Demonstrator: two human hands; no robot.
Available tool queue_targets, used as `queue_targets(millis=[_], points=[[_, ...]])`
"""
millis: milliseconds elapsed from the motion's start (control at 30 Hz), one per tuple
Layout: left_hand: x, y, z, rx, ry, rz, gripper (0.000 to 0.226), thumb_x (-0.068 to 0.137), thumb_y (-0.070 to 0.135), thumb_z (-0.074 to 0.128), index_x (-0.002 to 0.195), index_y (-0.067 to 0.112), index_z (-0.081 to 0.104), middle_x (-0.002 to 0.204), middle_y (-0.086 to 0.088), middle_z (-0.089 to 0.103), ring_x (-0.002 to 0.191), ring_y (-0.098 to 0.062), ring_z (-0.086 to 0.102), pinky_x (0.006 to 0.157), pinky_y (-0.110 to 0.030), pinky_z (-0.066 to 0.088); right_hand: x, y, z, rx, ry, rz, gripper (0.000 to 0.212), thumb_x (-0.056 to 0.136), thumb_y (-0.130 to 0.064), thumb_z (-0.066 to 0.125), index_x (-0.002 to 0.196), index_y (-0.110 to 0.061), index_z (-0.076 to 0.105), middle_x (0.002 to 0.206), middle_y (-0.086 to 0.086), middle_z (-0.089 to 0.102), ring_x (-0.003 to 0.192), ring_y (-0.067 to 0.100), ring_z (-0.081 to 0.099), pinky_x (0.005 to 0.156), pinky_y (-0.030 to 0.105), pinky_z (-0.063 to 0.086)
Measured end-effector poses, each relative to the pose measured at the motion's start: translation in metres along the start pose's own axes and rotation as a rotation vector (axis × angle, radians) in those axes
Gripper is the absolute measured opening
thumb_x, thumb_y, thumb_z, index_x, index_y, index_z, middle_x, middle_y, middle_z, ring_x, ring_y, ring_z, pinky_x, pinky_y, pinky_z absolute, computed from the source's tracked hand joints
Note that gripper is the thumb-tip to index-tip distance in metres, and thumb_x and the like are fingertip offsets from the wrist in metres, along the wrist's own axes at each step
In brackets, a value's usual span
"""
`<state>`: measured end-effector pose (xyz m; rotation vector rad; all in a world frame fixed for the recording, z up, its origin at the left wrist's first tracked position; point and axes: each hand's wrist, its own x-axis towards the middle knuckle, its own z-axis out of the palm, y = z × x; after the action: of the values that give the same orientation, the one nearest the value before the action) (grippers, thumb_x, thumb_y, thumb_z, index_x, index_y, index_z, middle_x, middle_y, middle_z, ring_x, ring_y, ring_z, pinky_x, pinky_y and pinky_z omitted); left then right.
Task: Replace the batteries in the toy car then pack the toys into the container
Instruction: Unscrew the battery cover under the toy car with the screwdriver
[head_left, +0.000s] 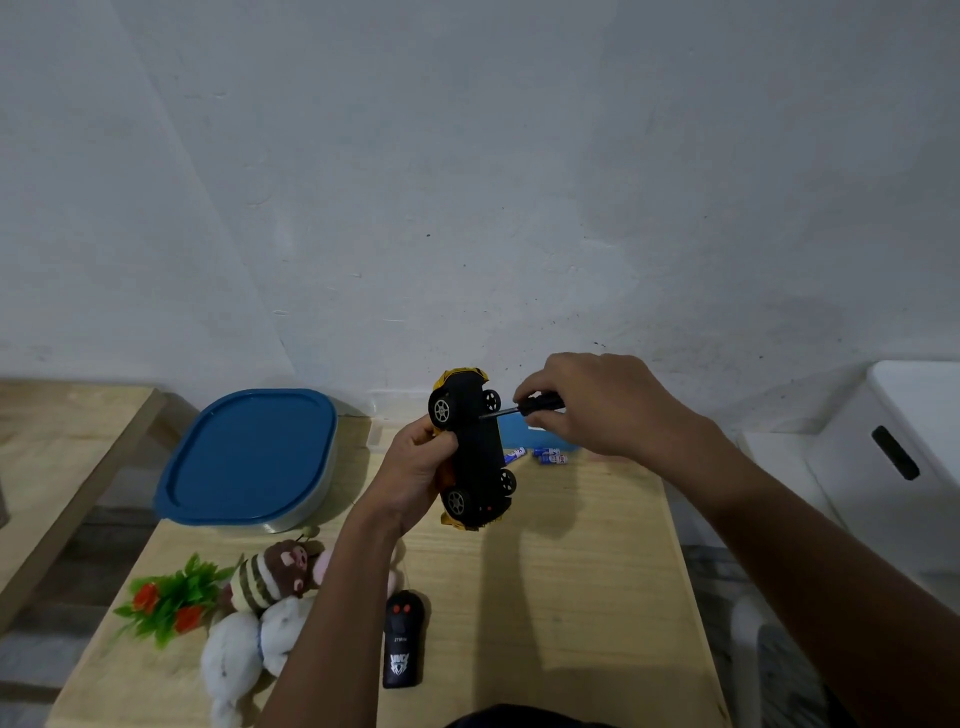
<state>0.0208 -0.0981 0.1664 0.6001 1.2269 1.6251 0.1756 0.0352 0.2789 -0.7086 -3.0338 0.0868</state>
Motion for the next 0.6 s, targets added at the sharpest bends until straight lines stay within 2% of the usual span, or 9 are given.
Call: queue_targets(millis=[100, 167, 233, 300, 367, 433, 533, 600], points=[[-0.0002, 0.0001, 0.0008, 0.011, -0.002, 0.006, 0.028, 0.076, 0.013, 0.059, 0.102, 0.004, 0.066, 0.086, -0.009, 0.072, 0.082, -0.022, 0.071, 0.071, -0.034, 0.059, -0.0010, 0.0017, 0.0039, -0.006, -0.010, 0.055, 0.028, 0.092, -0.052, 0.053, 0.113, -0.038, 0.066, 0.106, -0.010, 0.069, 0.091, 0.015, 0.064, 0.064, 0.026, 0.039], [0.0002, 0.0006, 0.0011, 0.004, -0.006, 0.013, 0.028, 0.077, 0.013, 0.060, 0.103, 0.005, 0.067, 0.087, -0.008, 0.072, 0.083, -0.022, 0.071, 0.072, -0.033, 0.059, -0.0010, 0.0012, 0.0070, -0.027, -0.034, 0.099, 0.043, 0.094, -0.057, 0.043, 0.095, -0.025, 0.072, 0.086, -0.003, 0.072, 0.076, 0.018, 0.065, 0.059, 0.026, 0.039], [0.0005, 0.0013, 0.0008, 0.001, -0.013, 0.019, 0.030, 0.076, 0.014, 0.063, 0.103, 0.006, 0.067, 0.088, -0.007, 0.073, 0.085, -0.022, 0.071, 0.073, -0.033, 0.059, -0.0003, 0.0008, 0.0085, -0.056, -0.024, 0.118, 0.054, 0.097, -0.055, 0.036, 0.079, -0.018, 0.070, 0.071, 0.000, 0.067, 0.063, 0.019, 0.061, 0.053, 0.025, 0.035], [0.0007, 0.0012, -0.0003, 0.009, -0.015, 0.024, 0.032, 0.074, 0.016, 0.066, 0.104, 0.005, 0.067, 0.089, -0.008, 0.073, 0.086, -0.023, 0.071, 0.073, -0.033, 0.059, 0.0003, 0.0013, 0.0084, -0.074, 0.015, 0.099, 0.048, 0.096, -0.056, 0.038, 0.084, -0.023, 0.070, 0.076, -0.004, 0.069, 0.066, 0.016, 0.060, 0.055, 0.025, 0.035], [0.0001, 0.0007, -0.0006, 0.021, -0.009, 0.021, 0.030, 0.075, 0.014, 0.063, 0.103, 0.004, 0.067, 0.089, -0.009, 0.072, 0.085, -0.023, 0.070, 0.074, -0.035, 0.059, -0.0002, 0.0018, 0.0061, -0.038, 0.040, 0.079, 0.036, 0.093, -0.059, 0.046, 0.101, -0.033, 0.070, 0.092, -0.010, 0.071, 0.079, 0.014, 0.064, 0.063, 0.026, 0.042], [-0.0001, -0.0007, -0.0003, 0.023, -0.010, 0.018, 0.028, 0.076, 0.013, 0.061, 0.102, 0.004, 0.067, 0.088, -0.009, 0.072, 0.085, -0.023, 0.070, 0.075, -0.035, 0.059, -0.0011, 0.0025, 0.0033, 0.004, 0.039, 0.076, 0.030, 0.089, -0.058, 0.054, 0.108, -0.039, 0.066, 0.102, -0.012, 0.070, 0.088, 0.013, 0.064, 0.069, 0.026, 0.046], [0.0002, -0.0008, 0.0003, 0.023, -0.016, 0.015, 0.029, 0.075, 0.014, 0.065, 0.102, 0.005, 0.068, 0.089, -0.010, 0.071, 0.085, -0.024, 0.070, 0.075, -0.036, 0.059, -0.0019, 0.0031, 0.0037, 0.023, -0.009, 0.126, 0.030, 0.087, -0.060, 0.055, 0.105, -0.037, 0.065, 0.096, -0.010, 0.071, 0.080, 0.012, 0.063, 0.066, 0.026, 0.044], [0.0005, -0.0004, 0.0001, 0.024, -0.019, 0.023, 0.036, 0.069, 0.020, 0.071, 0.102, 0.005, 0.068, 0.088, -0.010, 0.071, 0.084, -0.023, 0.070, 0.074, -0.035, 0.059, -0.0015, 0.0024, 0.0081, -0.003, -0.029, 0.165, 0.040, 0.089, -0.060, 0.048, 0.094, -0.027, 0.070, 0.084, -0.005, 0.071, 0.072, 0.014, 0.063, 0.063, 0.026, 0.044]])
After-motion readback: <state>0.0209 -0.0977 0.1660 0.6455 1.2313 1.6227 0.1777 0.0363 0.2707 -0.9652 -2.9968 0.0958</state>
